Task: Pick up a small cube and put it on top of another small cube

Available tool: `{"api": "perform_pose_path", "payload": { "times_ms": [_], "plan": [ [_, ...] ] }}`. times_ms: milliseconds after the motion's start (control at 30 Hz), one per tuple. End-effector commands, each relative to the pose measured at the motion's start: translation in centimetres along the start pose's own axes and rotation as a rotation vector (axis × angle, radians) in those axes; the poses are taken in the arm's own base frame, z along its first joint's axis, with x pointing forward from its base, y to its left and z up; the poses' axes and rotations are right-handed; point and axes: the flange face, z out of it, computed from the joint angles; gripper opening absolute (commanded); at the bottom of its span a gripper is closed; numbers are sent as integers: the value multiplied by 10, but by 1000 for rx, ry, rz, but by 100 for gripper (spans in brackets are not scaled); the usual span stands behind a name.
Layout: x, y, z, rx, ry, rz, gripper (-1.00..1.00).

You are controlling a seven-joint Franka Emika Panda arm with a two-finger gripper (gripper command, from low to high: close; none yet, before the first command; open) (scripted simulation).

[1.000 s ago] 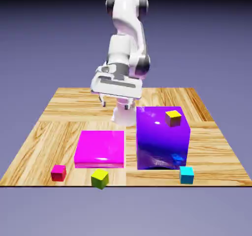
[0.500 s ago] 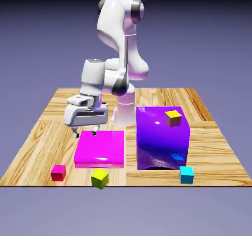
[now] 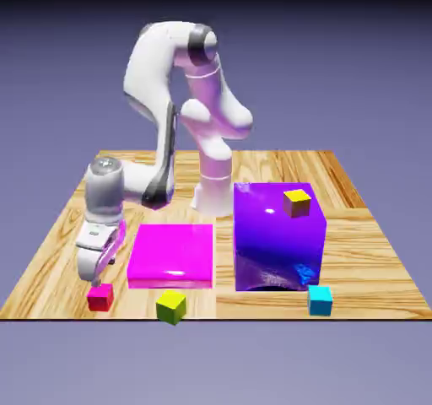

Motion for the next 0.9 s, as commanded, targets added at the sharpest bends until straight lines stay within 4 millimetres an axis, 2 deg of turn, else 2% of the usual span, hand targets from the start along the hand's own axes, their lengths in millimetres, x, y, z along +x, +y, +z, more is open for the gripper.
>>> {"api": "perform_pose_path", "payload": {
  "times_ms": [0,133,167,200,233,367,400,500,633,767,867],
  "plan": [
    [0,0,0,0,0,0,0],
    [2,-1,60,0,0,0,0],
    [2,-2,70,0,0,0,0],
    [2,-2,70,0,0,0,-100],
    [2,-2,70,0,0,0,-100],
    [0,0,9,0,0,0,-100],
    [6,-2,-5,0,-1,4,-100],
    [53,-26,-41,-2,-10,38,-100],
    [109,-67,-89,-5,-17,83,-100],
    [157,-119,-137,-7,-20,127,-100],
    [186,-163,-172,-7,-20,159,-100]
  ]
}}
